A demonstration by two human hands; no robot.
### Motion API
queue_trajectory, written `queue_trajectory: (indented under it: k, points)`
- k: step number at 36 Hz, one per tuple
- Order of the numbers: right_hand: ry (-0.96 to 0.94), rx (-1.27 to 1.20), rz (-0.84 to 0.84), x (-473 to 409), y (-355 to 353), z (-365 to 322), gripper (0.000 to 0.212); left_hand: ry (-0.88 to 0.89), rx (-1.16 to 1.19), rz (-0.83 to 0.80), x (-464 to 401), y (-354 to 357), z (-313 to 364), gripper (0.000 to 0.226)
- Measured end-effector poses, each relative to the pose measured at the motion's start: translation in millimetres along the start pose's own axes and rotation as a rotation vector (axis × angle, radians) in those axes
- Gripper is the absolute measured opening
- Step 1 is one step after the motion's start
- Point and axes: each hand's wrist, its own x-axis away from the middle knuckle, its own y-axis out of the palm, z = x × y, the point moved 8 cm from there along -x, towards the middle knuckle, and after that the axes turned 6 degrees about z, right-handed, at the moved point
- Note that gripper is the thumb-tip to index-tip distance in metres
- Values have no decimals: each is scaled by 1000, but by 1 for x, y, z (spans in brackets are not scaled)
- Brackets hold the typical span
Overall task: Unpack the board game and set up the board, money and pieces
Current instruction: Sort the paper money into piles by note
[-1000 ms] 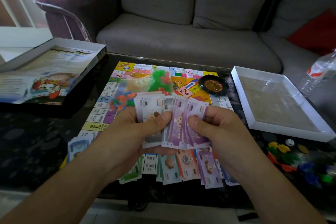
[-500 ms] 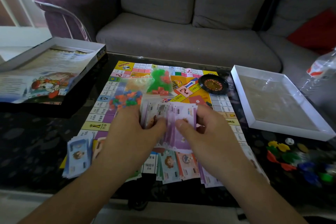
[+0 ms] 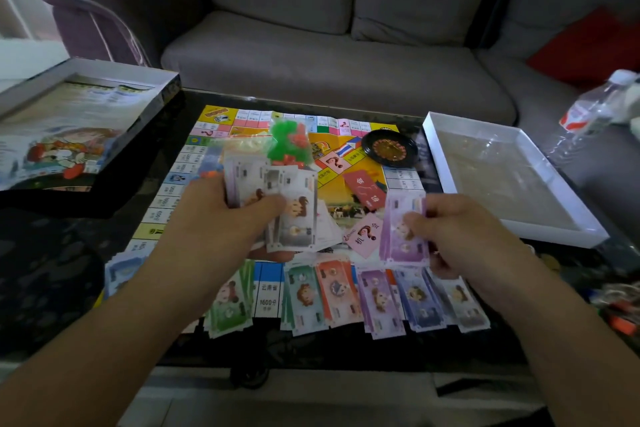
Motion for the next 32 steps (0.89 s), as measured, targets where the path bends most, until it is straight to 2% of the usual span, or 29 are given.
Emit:
queue_trajectory:
  k: [3,5,11,14,16,18,20,22,24,25,29,32]
  points:
    - [-47,321,-160,11,18,10,23,-18,11,-23,1,4,-1,18]
    - [-80,471,-196,15,28,15,21,-25,19,-53,3,9,-1,19]
    - [-49,577,-135,19,47,34,20,-25,31,-134,8,20,0,22]
    - [-85,726,-27,21,41,31,31,-33,50,-163,10,24,1,21]
    - [-137,794,48,23,34,19,31,-45,63,-177,12,25,0,20]
    - [-176,645,58,22,29,8,19,-57,68,-189,14,26,0,20]
    - [-186,286,-7,22,31,-4,9,-74,70,-203,17,28,-1,18]
    - [-88,-186,-173,26,44,-12,22,-88,62,-222,20,30,-4,15]
    - [-39,-441,-277,31,54,-20,40,-114,55,-250,22,33,-7,16]
    - [-57,-432,-283,34,57,-23,39,-134,55,-273,24,36,-9,17]
    - [-215,-213,-185,38,57,-34,8,-252,113,-373,31,46,-12,23]
    - [-193,-238,-135,34,53,-33,9,-389,239,-382,33,45,-14,32]
